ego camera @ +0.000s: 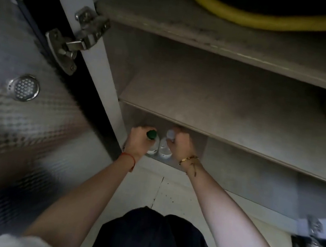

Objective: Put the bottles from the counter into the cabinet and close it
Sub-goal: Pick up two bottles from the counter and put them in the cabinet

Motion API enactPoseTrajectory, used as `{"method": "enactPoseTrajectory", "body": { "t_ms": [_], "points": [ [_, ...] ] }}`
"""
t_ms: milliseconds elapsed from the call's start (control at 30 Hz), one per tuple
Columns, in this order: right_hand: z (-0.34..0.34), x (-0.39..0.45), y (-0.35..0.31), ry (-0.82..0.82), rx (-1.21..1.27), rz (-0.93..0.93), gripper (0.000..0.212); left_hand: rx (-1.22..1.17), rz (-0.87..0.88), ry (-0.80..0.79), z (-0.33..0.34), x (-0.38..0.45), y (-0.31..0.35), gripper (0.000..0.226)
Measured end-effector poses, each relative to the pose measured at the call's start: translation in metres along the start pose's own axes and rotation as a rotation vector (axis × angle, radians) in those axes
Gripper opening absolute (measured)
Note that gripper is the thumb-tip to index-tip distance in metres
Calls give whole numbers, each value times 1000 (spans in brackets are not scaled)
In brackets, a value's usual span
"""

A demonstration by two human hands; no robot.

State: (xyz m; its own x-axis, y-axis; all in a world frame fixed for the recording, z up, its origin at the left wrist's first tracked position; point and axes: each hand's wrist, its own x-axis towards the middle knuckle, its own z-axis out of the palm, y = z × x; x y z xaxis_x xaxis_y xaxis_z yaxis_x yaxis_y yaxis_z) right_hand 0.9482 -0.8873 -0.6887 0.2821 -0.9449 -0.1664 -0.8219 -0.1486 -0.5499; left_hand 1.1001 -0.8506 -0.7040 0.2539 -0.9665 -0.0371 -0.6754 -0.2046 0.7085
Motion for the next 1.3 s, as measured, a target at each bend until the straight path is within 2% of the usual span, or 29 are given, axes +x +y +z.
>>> {"method": "enactPoseTrajectory", "body": {
  "t_ms": [133,433,567,700,900,1033,1300],
  "points": [
    [3,0,-4,-3,24,7,31,17,9,5,1,4,1,34],
    [-1,-19,-7,22,103,30,41,81,-9,-92,-5,4,6,53],
    [-13,-42,-9,22,75,36,46,103,-8,-116,-24,-14,17,54],
    [-35,-75,-20,3,19,60,43,134,1,-168,-57,-41,34,49],
    [-100,-138,-57,59,-22,8,47,190,14,-154,-125,-94,87,45],
    [-163,-185,-94,83,-35,-4,53,173,39,-136,-188,-139,149,43],
    [-314,-301,-168,164,28,6,46,188,118,-67,-332,-237,289,41]
  ]
}}
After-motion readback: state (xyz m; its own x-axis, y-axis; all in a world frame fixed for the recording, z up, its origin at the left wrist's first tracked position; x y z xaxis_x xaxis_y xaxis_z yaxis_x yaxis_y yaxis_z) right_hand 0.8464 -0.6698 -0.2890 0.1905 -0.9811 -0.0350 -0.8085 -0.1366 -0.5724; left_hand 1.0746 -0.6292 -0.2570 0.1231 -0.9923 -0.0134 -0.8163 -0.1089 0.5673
